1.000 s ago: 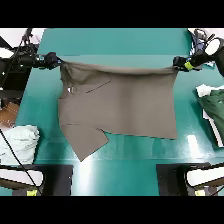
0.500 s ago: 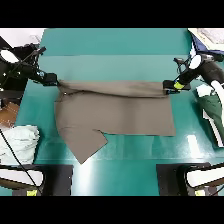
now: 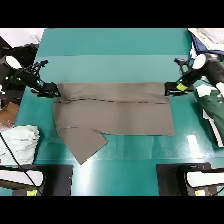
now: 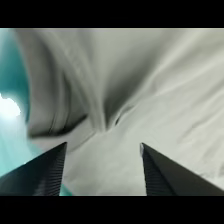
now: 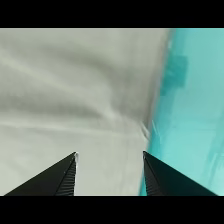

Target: Fold the shirts.

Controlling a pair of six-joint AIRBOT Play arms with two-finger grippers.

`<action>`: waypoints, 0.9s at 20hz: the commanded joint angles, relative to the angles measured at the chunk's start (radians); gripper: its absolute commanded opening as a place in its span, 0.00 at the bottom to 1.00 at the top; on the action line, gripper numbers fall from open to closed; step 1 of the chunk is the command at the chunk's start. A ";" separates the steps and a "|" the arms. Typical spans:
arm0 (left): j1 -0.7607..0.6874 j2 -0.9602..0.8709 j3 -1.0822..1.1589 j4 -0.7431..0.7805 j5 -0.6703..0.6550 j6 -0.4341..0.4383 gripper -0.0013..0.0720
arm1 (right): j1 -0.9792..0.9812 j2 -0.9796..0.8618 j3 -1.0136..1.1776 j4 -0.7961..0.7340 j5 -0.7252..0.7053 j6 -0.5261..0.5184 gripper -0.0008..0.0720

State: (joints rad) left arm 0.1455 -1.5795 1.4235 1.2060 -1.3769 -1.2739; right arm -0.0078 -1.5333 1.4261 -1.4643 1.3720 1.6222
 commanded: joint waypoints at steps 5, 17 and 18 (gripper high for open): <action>0.001 0.321 -0.322 0.038 0.084 -0.160 0.60 | -0.117 0.203 -0.001 0.171 0.021 -0.063 0.61; 0.001 0.799 -1.098 -0.266 0.102 -0.272 0.61 | -0.049 0.187 -0.001 0.245 -0.018 -0.132 0.61; 0.001 0.799 -1.098 -0.255 0.102 -0.272 0.61 | -0.050 0.187 -0.001 0.243 -0.019 -0.132 0.61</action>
State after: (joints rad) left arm 0.1455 -0.8074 0.3904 0.9649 -1.2739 -1.5303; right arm -0.0704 -1.3460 1.4250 -1.2243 1.3579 1.5036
